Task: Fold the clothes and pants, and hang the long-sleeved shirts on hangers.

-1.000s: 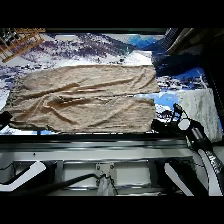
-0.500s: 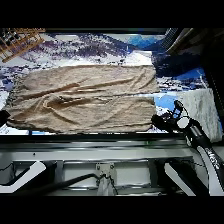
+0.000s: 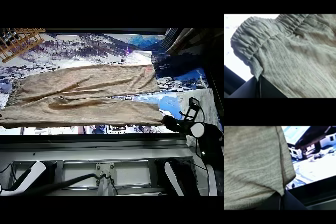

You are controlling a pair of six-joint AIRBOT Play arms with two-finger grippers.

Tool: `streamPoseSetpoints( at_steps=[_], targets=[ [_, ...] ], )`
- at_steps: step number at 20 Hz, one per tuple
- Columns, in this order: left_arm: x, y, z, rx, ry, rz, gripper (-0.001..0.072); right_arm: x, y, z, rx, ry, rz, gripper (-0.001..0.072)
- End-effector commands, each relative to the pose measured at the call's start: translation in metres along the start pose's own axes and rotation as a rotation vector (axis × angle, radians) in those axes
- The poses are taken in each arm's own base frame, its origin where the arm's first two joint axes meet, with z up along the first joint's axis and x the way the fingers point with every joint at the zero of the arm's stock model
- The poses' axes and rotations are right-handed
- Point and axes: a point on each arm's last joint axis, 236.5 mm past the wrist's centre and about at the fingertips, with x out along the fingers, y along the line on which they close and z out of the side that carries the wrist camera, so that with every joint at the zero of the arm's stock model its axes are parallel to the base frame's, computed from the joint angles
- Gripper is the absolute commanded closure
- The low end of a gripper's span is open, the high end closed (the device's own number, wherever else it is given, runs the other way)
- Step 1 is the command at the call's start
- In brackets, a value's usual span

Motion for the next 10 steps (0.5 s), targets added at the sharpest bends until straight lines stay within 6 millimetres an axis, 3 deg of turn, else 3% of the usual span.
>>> streamPoseSetpoints(
  at_steps=[1, 5, 10],
  targets=[
    [-0.012, 0.005, 0.001, 0.03, -0.01, 0.028, 0.0696, -0.026, -0.009, -0.002, 0.002, -0.06, -0.021, 0.0694],
    [-0.028, 0.0, 0.047, 0.032, -0.208, 0.033, 0.0697, -0.042, 0.0, 0.028, -0.038, -0.158, -0.002, 0.0694],
    [-0.055, -0.024, 0.12, 0.09, -0.522, 0.029, 0.0698, -0.041, 0.013, 0.1, -0.076, -0.218, -0.017, 0.0695]
  ],
)
